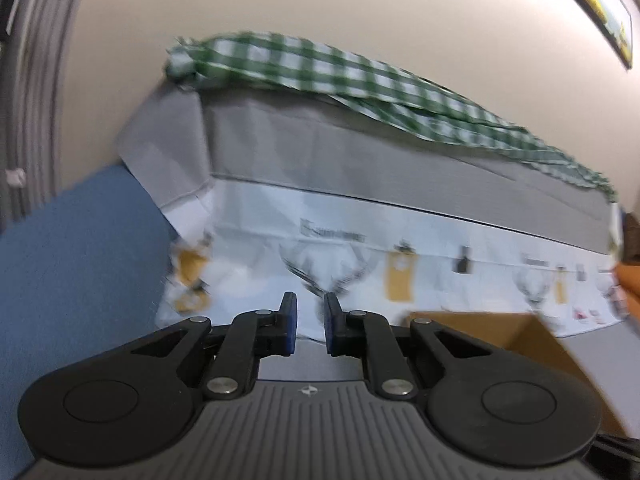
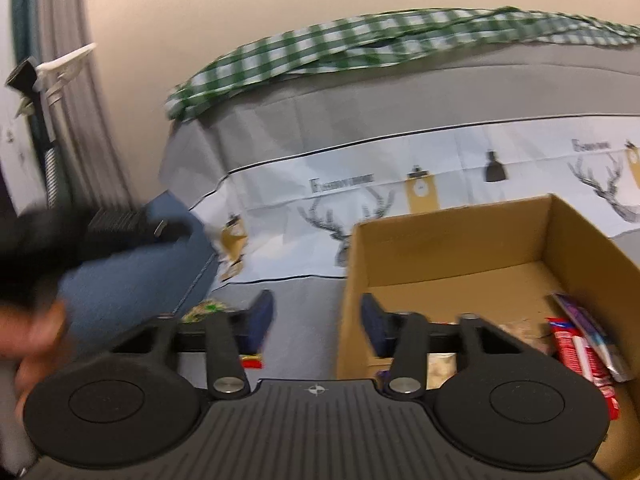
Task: Organize snacks
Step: 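Move both tools back to the remaining snacks on the sofa, then grasp the round nut-cluster bag with the left tool while the right grasps the red-wrapped bar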
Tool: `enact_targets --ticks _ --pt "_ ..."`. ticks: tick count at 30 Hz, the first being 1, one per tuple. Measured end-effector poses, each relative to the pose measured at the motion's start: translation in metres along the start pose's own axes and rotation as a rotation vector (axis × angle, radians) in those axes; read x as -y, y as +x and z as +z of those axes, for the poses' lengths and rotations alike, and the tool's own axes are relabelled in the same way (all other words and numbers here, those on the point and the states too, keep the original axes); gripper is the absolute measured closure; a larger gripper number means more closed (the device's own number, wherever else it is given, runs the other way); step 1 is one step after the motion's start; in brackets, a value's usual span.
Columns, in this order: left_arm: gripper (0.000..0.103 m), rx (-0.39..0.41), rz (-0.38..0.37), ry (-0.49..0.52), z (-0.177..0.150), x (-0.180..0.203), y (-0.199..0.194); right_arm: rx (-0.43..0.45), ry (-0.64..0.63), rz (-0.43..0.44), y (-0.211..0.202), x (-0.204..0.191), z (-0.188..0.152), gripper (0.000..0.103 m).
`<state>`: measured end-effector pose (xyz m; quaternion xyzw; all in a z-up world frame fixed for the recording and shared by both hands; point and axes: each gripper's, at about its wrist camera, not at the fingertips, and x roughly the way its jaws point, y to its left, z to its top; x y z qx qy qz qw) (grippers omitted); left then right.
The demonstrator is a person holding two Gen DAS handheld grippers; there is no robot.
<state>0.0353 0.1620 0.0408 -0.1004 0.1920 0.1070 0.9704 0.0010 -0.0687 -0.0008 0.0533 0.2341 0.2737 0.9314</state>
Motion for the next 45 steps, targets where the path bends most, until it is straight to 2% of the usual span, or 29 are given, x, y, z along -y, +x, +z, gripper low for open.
enact_targets --ticks 1,3,4,6,10,14,16,20,22,26,28,29,30,31,33,35,37,38,40,42,44,45 --pt "0.088 -0.002 0.033 0.039 -0.006 -0.004 0.006 0.004 -0.025 0.019 0.0 -0.007 -0.002 0.071" --pt "0.088 -0.09 0.129 0.13 -0.015 -0.01 0.023 0.014 -0.077 0.054 0.001 -0.021 -0.005 0.073" --pt "0.088 -0.11 0.167 0.138 -0.016 -0.014 0.029 0.018 -0.108 0.074 0.003 -0.03 -0.007 0.073" --pt "0.088 -0.115 0.165 0.105 -0.014 -0.028 0.033 0.017 -0.156 0.103 0.009 -0.047 -0.013 0.073" --pt "0.088 -0.149 0.215 0.01 -0.013 -0.059 0.04 -0.045 -0.19 0.138 0.045 -0.079 -0.027 0.072" --pt "0.088 -0.207 0.249 -0.035 -0.018 -0.074 0.045 -0.088 -0.201 0.092 0.088 -0.099 -0.035 0.073" --pt "0.088 -0.23 0.263 -0.043 -0.021 -0.081 0.05 -0.089 -0.196 0.039 0.111 -0.101 -0.037 0.071" --pt "0.089 -0.26 0.274 -0.076 -0.025 -0.091 0.059 -0.11 -0.196 -0.063 0.156 -0.098 -0.047 0.055" --pt "0.089 -0.264 0.28 -0.056 -0.026 -0.087 0.063 -0.121 -0.19 -0.112 0.175 -0.094 -0.054 0.048" --pt "0.088 -0.297 0.279 -0.021 -0.032 -0.081 0.079 -0.188 -0.175 -0.109 0.209 -0.097 -0.069 0.046" --pt "0.085 -0.307 0.273 -0.006 -0.034 -0.079 0.09 -0.23 -0.157 -0.092 0.22 -0.094 -0.076 0.048" --pt "0.083 -0.314 0.269 0.001 -0.035 -0.079 0.096 -0.239 -0.145 -0.091 0.223 -0.093 -0.079 0.062" --pt "0.082 -0.322 0.267 0.011 -0.036 -0.078 0.102 -0.218 -0.151 -0.106 0.221 -0.094 -0.082 0.067" --pt "0.077 -0.332 0.269 0.029 -0.038 -0.076 0.11 -0.206 -0.158 -0.122 0.219 -0.096 -0.084 0.079" --pt "0.062 -0.357 0.26 0.075 -0.043 -0.071 0.125 -0.176 -0.145 -0.146 0.211 -0.097 -0.087 0.083" --pt "0.04 -0.375 0.264 0.141 -0.05 -0.06 0.139 -0.133 -0.166 -0.219 0.2 -0.098 -0.093 0.083" --pt "0.024 -0.391 0.265 0.215 -0.058 -0.049 0.149 -0.117 -0.145 -0.273 0.193 -0.094 -0.097 0.083" --pt "0.02 -0.403 0.277 0.265 -0.064 -0.043 0.154 -0.111 -0.133 -0.283 0.191 -0.092 -0.097 0.083" --pt "0.02 -0.447 0.325 0.373 -0.077 -0.034 0.166 -0.118 -0.122 -0.269 0.19 -0.091 -0.095 0.083" --pt "0.023 -0.441 0.345 0.403 -0.082 -0.034 0.168 -0.125 -0.114 -0.255 0.187 -0.089 -0.094 0.083" --pt "0.041 -0.443 0.375 0.363 -0.078 -0.04 0.166 -0.126 -0.101 -0.254 0.184 -0.086 -0.093 0.083" --pt "0.044 -0.444 0.388 0.353 -0.077 -0.044 0.165 -0.132 -0.091 -0.249 0.183 -0.085 -0.092 0.083"
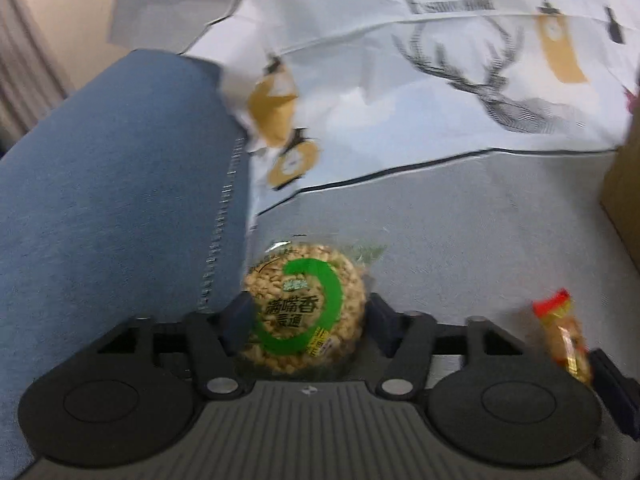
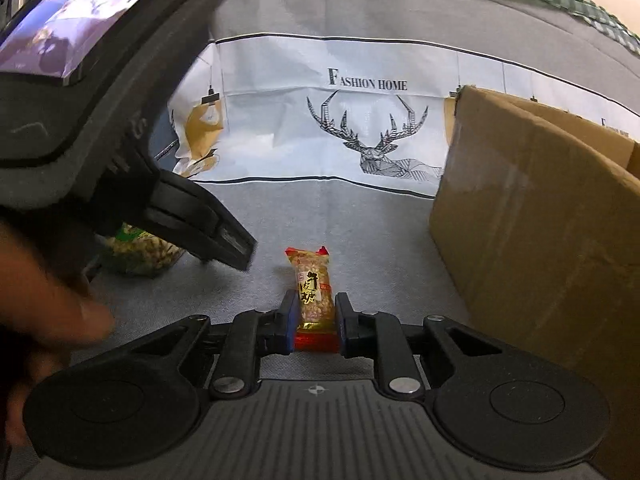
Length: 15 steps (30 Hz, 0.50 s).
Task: Organize snacks
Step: 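Grasp the round nut-cluster bag with the left tool while the right grasps the red-wrapped bar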
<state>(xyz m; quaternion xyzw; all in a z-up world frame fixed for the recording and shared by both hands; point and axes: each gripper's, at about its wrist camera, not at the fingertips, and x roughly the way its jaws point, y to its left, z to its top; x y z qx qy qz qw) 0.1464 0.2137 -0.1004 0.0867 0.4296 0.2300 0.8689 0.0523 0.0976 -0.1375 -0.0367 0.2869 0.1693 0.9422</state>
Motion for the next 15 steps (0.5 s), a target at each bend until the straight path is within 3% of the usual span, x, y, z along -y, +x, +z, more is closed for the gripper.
enact_targets --ticks 4,5,8,13,15 --pt "0.059 0.009 -0.012 -0.042 0.0 -0.011 -0.01 -0.015 0.006 0.043 -0.004 0.003 0.007 0.083" --pt "0.067 0.024 -0.009 -0.055 -0.001 -0.013 -0.015 -0.017 -0.001 0.056 -0.009 0.004 0.008 0.083" --pt "0.078 0.079 0.004 -0.086 0.0 -0.017 -0.043 -0.003 -0.025 0.098 -0.027 0.007 0.015 0.083" --pt "0.078 0.099 -0.059 -0.148 -0.015 -0.031 -0.08 -0.036 -0.063 0.181 -0.067 0.016 0.015 0.083" --pt "0.079 0.131 -0.125 -0.194 -0.023 -0.04 -0.099 -0.063 -0.084 0.216 -0.082 0.019 0.012 0.083"
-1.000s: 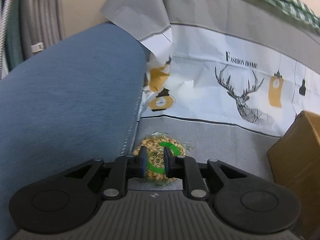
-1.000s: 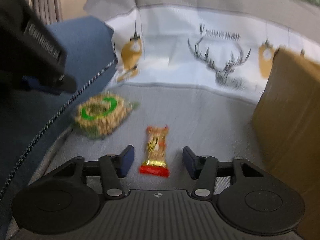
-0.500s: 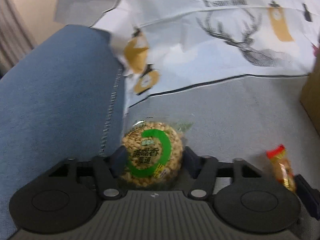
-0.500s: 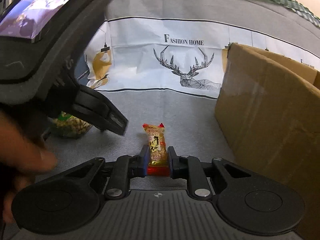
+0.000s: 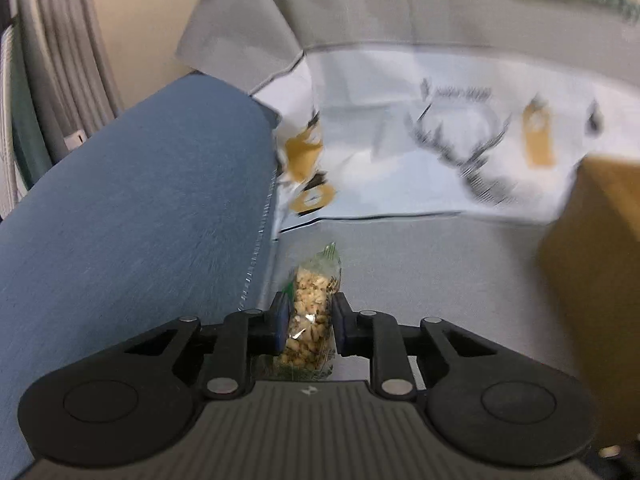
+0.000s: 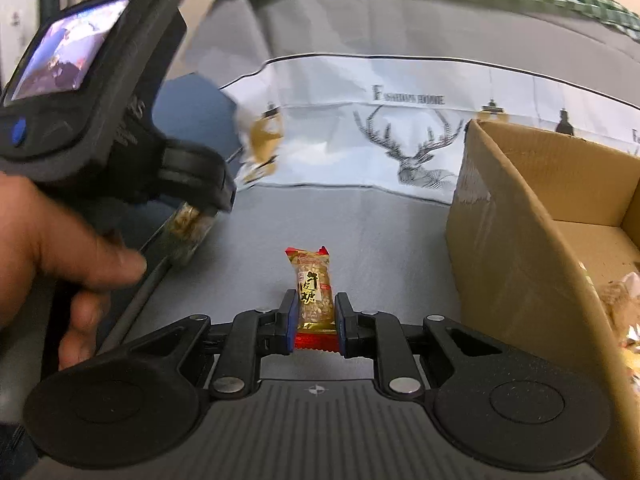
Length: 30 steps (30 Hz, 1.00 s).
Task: Organize snacks
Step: 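Grasp the round nut-cluster bag with the left tool while the right grasps the red-wrapped bar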
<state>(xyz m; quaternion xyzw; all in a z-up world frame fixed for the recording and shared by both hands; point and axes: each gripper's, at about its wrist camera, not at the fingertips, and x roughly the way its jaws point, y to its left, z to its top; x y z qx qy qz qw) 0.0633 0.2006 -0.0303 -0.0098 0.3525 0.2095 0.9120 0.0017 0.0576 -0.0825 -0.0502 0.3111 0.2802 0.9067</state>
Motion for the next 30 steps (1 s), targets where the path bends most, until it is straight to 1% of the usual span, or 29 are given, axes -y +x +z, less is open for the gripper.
enact_targets --ticks 1,3,5,8,9,11,12,13,14,15,16,17,18,21,24,26,28,30 --pt "0.079 0.021 -0.041 -0.016 -0.004 -0.003 -0.016 -0.008 -0.014 0.014 -0.009 -0.001 -0.003 0.083" --pt "0.079 0.025 -0.119 -0.052 -0.011 -0.01 -0.037 -0.029 -0.048 0.047 -0.023 -0.003 -0.006 0.083" --pt "0.079 0.01 -0.241 -0.126 -0.021 -0.02 -0.059 -0.058 -0.081 0.102 -0.036 -0.006 -0.014 0.083" --pt "0.079 -0.012 -0.393 -0.245 -0.031 -0.031 -0.079 -0.084 -0.123 0.117 -0.057 -0.008 -0.027 0.083" --pt "0.079 -0.029 -0.435 -0.273 -0.035 -0.033 -0.081 -0.089 -0.125 0.129 -0.064 -0.008 -0.031 0.083" --pt "0.079 -0.094 -0.476 -0.304 -0.043 -0.035 -0.085 -0.092 -0.151 0.135 -0.076 -0.01 -0.039 0.083" --pt "0.079 -0.146 -0.496 -0.316 -0.047 -0.036 -0.083 -0.099 -0.158 0.141 -0.082 -0.01 -0.042 0.083" --pt "0.079 -0.218 -0.516 -0.321 -0.051 -0.037 -0.078 -0.109 -0.158 0.153 -0.084 -0.009 -0.045 0.083" --pt "0.079 -0.27 -0.506 -0.311 -0.056 -0.038 -0.076 -0.117 -0.158 0.163 -0.088 -0.006 -0.048 0.083" --pt "0.078 -0.319 -0.468 -0.285 -0.061 -0.037 -0.073 -0.123 -0.165 0.166 -0.09 -0.005 -0.052 0.083" --pt "0.076 -0.357 -0.414 -0.241 -0.067 -0.037 -0.07 -0.132 -0.174 0.165 -0.09 -0.005 -0.057 0.083" --pt "0.076 -0.354 -0.383 -0.212 -0.072 -0.037 -0.072 -0.146 -0.178 0.161 -0.089 -0.004 -0.06 0.083" --pt "0.076 -0.349 -0.371 -0.208 -0.075 -0.039 -0.072 -0.16 -0.172 0.158 -0.087 -0.004 -0.061 0.083" --pt "0.077 -0.31 -0.379 -0.29 -0.077 -0.048 -0.077 -0.148 -0.163 0.162 -0.079 -0.002 -0.057 0.083" --pt "0.073 -0.279 -0.316 -0.298 -0.077 -0.043 -0.081 -0.19 -0.148 0.159 -0.068 0.001 -0.061 0.083" --pt "0.065 -0.279 -0.275 -0.28 -0.076 -0.036 -0.079 -0.22 -0.14 0.161 -0.063 0.001 -0.065 0.083" --pt "0.059 -0.281 -0.244 -0.272 -0.073 -0.033 -0.075 -0.222 -0.146 0.157 -0.063 0.001 -0.068 0.082" --pt "0.049 -0.288 -0.225 -0.247 -0.073 -0.031 -0.07 -0.221 -0.146 0.156 -0.063 0.0 -0.068 0.082"
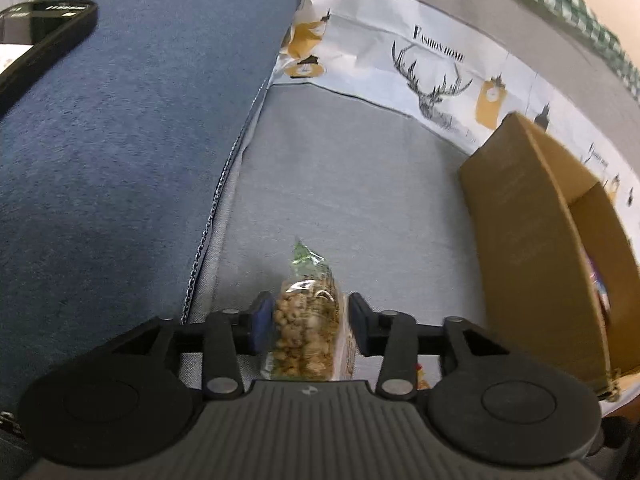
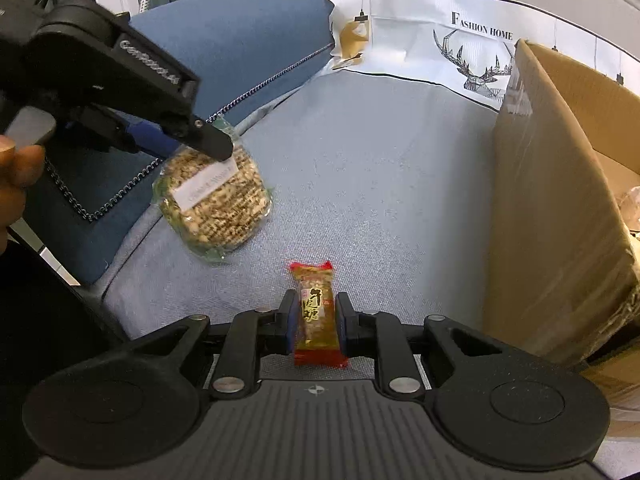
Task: Organize snacks
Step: 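Grasp the round nut-cluster bag with the left tool while the right grasps the red-wrapped bar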
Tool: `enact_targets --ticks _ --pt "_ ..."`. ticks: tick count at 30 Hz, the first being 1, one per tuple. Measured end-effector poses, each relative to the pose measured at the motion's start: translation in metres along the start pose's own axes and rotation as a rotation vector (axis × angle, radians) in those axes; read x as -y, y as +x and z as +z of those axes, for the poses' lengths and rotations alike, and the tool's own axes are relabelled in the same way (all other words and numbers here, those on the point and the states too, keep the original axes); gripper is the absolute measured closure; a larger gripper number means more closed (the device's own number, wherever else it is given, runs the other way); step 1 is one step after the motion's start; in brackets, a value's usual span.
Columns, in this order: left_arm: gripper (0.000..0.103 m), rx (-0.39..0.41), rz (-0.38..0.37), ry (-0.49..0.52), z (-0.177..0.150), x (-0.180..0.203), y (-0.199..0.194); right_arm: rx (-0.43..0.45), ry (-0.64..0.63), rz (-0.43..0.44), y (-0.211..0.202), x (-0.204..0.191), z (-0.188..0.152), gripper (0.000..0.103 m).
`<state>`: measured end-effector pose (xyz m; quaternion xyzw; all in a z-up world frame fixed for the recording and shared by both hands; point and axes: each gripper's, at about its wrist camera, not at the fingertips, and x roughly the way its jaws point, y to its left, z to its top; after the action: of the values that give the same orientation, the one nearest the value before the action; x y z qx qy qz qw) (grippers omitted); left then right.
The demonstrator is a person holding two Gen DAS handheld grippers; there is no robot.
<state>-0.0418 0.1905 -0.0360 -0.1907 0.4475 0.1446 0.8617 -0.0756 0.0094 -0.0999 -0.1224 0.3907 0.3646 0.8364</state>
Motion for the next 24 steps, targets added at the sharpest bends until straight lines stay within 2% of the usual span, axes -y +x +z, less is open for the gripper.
enact_targets --ticks 2,5,11,17,22,24 --pt "0.032 -0.014 0.009 0.031 -0.004 0.004 0.006 -0.003 0.005 0.006 0.0 0.002 0.0 0.081" --pt "0.021 -0.065 0.043 0.085 -0.006 0.011 0.019 -0.009 0.006 0.005 0.0 0.004 0.0 0.074" --pt "0.017 -0.146 0.1 0.17 -0.012 0.018 0.037 -0.032 0.016 0.017 0.002 0.008 -0.001 0.071" --pt "0.016 -0.205 0.08 0.16 -0.008 0.015 0.044 -0.046 0.008 0.017 0.005 0.005 -0.002 0.065" --pt "0.016 -0.25 0.088 0.183 -0.01 0.017 0.051 -0.047 -0.005 0.022 0.005 0.004 0.0 0.065" --pt "0.016 -0.259 0.092 0.187 -0.008 0.019 0.055 -0.044 -0.012 0.022 0.005 0.006 0.0 0.071"
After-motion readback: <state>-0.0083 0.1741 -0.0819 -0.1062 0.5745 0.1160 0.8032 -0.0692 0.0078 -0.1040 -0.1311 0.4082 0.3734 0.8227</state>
